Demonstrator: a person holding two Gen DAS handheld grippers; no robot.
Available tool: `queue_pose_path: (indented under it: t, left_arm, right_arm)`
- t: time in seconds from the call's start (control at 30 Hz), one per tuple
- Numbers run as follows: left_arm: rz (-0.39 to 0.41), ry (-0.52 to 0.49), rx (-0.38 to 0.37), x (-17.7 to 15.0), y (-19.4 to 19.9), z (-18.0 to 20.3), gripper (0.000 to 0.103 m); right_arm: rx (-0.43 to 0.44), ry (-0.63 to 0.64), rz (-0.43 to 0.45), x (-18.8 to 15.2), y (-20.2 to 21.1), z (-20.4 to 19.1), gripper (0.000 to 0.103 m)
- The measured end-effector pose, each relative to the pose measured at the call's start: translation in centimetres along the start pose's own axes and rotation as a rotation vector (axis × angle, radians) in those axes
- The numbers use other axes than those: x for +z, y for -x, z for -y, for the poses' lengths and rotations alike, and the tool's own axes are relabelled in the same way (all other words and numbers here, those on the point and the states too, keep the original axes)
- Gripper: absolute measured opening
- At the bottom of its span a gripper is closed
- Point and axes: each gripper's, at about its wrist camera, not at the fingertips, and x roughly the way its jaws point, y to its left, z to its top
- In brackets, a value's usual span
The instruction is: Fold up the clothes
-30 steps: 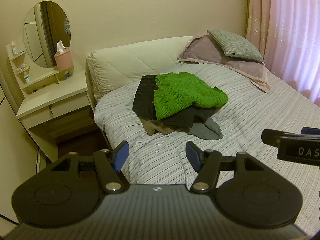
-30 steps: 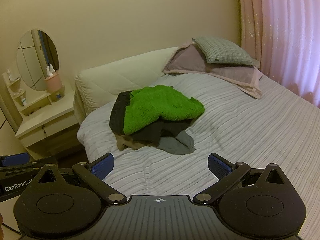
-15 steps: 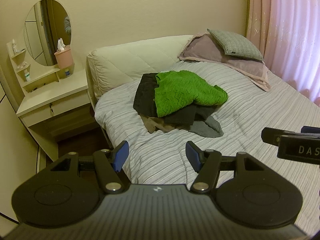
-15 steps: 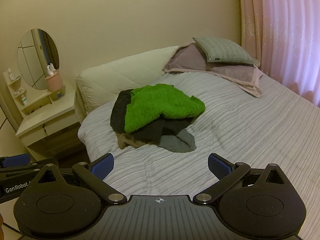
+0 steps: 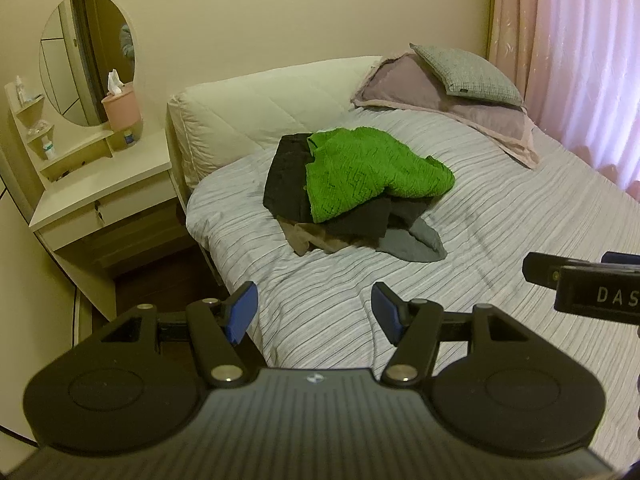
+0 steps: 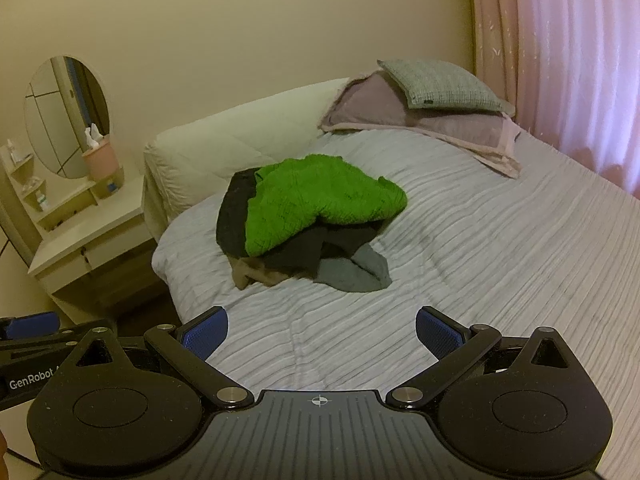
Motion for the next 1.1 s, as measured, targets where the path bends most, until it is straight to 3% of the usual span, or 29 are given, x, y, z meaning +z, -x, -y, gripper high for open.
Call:
queue_pose_path:
  t: [0.43, 0.87, 1.1]
  left_arm:
    - [-0.046, -0.022, -0.009, 1.2, -3.4, -1.2, 0.059]
    - [-0.157, -0.069, -0.051, 4.8, -12.7, -2.8, 0.059]
    - [-0.217, -0.105, -0.077, 7.7, -19.0, -3.6, 0.059]
  right_arm:
    - [-0.026, -0.038, -0.034, 1.0, -3.7, -0.1, 0.102]
    - [0.000, -0.116, -0.182, 2.6, -12.4, 0.4, 0.102]
    - [-0.040, -0.146, -0.191, 4.6, -17.3, 0.6, 0.102]
